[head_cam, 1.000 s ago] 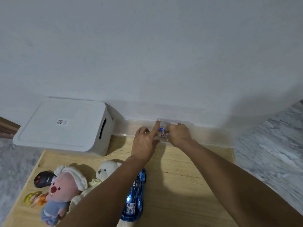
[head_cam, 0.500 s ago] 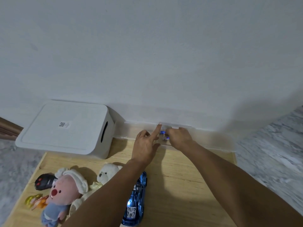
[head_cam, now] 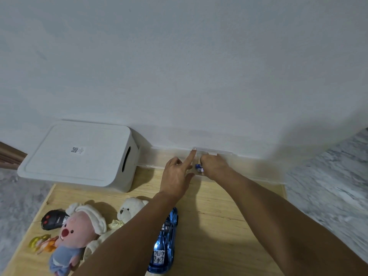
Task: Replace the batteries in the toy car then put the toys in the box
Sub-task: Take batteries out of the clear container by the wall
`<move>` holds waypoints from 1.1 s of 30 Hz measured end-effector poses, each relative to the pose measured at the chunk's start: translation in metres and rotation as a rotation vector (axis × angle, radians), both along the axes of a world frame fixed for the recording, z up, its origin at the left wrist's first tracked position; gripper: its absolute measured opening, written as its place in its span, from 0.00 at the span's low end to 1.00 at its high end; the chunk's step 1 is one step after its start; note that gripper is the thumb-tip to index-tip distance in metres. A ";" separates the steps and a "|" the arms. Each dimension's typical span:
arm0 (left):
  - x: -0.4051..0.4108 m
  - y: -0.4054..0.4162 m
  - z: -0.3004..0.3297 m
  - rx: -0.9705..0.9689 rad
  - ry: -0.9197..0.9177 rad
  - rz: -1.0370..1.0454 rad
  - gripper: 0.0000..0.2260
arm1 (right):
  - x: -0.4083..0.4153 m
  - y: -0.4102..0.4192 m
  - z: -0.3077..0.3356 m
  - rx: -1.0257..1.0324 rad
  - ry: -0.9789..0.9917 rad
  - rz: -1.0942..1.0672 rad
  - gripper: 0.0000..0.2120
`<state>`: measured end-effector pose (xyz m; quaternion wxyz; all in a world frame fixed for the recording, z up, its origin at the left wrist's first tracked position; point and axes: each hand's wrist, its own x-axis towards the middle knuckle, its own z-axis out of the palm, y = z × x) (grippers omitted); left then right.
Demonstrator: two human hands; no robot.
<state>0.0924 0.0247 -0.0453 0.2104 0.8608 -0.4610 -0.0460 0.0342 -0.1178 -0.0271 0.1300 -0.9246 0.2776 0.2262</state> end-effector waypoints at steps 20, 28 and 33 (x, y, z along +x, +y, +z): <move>-0.003 0.000 0.005 -0.026 0.047 0.016 0.39 | -0.015 -0.013 -0.007 0.103 -0.092 -0.033 0.15; -0.004 0.000 0.011 -0.035 0.074 0.005 0.38 | -0.037 -0.017 -0.003 0.096 -0.370 0.046 0.11; -0.005 0.002 0.010 -0.037 0.059 0.007 0.38 | -0.058 -0.014 0.003 -0.041 -0.621 0.123 0.08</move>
